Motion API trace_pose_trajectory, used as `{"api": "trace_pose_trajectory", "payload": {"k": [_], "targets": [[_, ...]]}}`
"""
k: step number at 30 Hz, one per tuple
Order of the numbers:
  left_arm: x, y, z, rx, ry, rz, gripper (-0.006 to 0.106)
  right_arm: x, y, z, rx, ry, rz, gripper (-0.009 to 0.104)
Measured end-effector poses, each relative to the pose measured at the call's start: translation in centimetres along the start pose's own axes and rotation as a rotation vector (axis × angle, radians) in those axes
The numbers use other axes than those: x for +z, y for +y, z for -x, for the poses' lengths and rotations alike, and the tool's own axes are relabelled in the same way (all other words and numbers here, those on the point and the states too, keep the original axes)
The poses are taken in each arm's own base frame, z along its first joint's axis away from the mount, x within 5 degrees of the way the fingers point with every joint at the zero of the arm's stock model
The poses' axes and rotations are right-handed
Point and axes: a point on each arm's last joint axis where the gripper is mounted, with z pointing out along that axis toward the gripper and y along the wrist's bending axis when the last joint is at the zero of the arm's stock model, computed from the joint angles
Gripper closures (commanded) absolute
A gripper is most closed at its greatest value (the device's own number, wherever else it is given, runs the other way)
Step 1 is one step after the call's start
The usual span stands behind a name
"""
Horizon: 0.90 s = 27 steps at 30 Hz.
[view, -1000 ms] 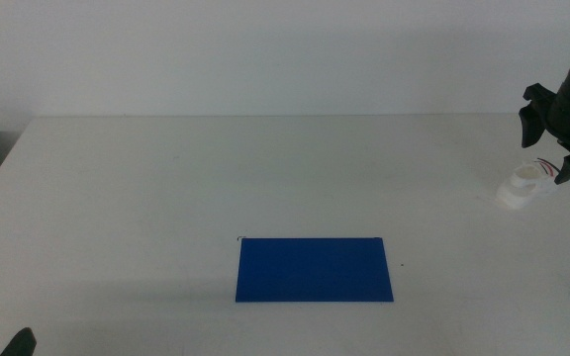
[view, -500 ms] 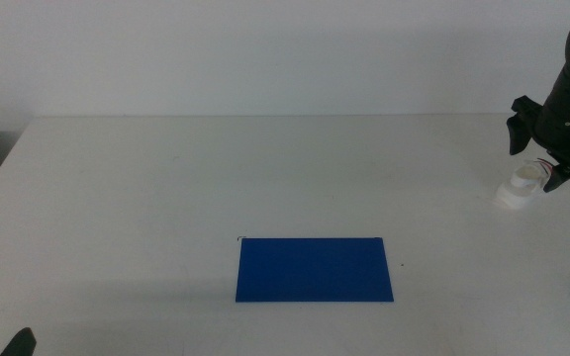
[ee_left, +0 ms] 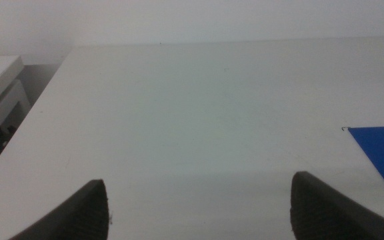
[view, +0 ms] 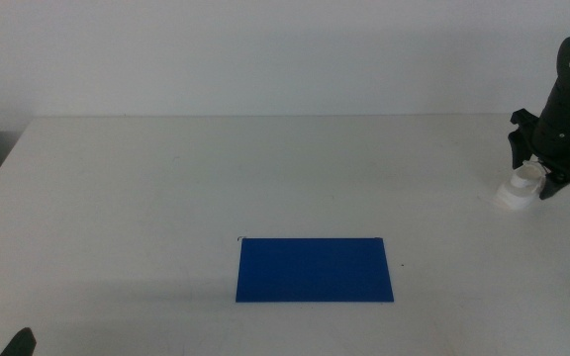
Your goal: Use one arm to grab the shoe from the table and place it on the mat.
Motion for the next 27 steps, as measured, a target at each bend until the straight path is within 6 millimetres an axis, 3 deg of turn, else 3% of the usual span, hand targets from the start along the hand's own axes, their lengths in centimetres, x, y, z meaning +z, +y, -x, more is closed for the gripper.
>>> {"api": "trace_pose_trajectory", "payload": {"k": [3, 4, 6, 14, 20, 27], "targets": [[0.0, 0.0, 0.0, 0.0, 0.0, 0.0, 0.007, 0.0, 0.1, 0.0, 0.006, 0.0, 0.008, 0.075], [0.0, 0.0, 0.0, 0.0, 0.0, 0.0, 0.007, 0.0, 0.1, 0.0, 0.007, 0.003, 0.006, 0.087], [0.0, 0.0, 0.0, 0.0, 0.0, 0.0, 0.007, 0.0, 0.0, -0.1, 0.011, 0.011, -0.002, 0.099], [0.0, 0.0, 0.0, 0.0, 0.0, 0.0, 0.007, -1.8, 0.2, -0.3, 0.009, 0.035, -0.04, 0.099], [0.0, 0.0, 0.0, 0.0, 0.0, 0.0, 0.007, -6.3, 0.8, -1.3, -0.086, -0.045, 0.022, 0.099], [0.0, 0.0, 0.0, 0.0, 0.0, 0.0, 0.007, -11.5, 0.3, -4.9, -0.114, -0.031, 0.101, 0.099]]}}
